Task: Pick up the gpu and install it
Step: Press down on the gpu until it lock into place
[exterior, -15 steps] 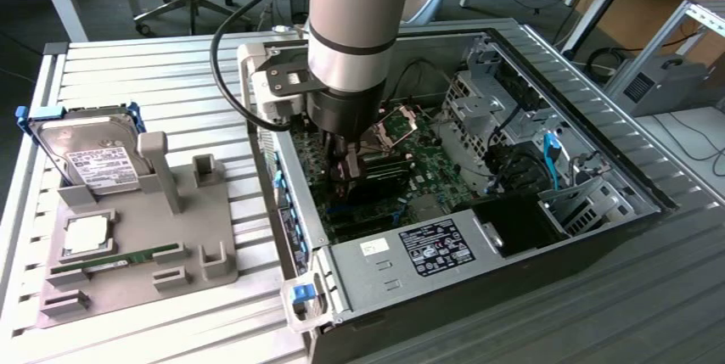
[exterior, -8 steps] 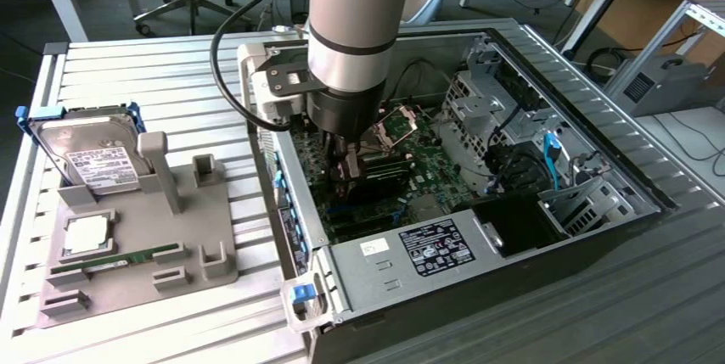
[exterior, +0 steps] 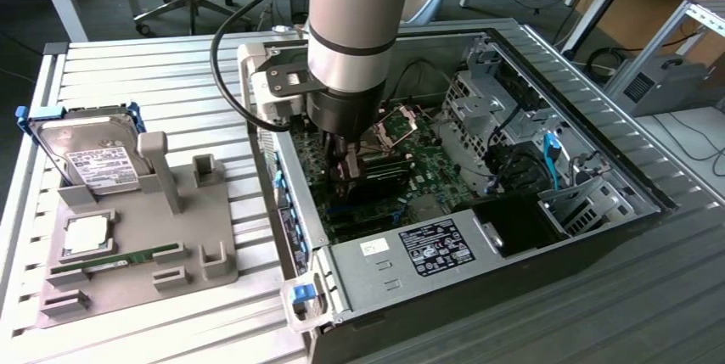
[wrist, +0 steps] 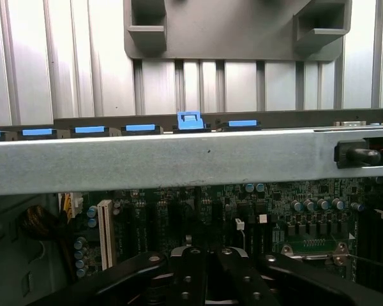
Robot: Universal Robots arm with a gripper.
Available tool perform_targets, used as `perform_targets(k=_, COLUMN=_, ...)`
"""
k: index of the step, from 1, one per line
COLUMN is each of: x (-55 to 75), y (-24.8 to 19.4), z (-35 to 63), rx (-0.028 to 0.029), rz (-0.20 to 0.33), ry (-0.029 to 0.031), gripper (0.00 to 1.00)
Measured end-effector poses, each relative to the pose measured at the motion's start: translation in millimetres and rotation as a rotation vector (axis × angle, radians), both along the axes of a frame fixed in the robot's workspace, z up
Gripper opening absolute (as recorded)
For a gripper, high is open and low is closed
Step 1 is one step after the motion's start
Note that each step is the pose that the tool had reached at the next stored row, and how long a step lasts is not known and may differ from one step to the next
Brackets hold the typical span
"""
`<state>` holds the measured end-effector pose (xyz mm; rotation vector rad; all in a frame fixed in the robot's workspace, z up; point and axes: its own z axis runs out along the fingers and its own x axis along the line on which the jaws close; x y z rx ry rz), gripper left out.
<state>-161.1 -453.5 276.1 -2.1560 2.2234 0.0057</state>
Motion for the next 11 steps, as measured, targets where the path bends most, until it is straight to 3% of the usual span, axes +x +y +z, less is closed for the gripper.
perform_targets(k=11, x=-0.2, y=0.0, z=-0.6, rx=-0.0001, rz=0.000, ry=0.0000, gripper=0.11)
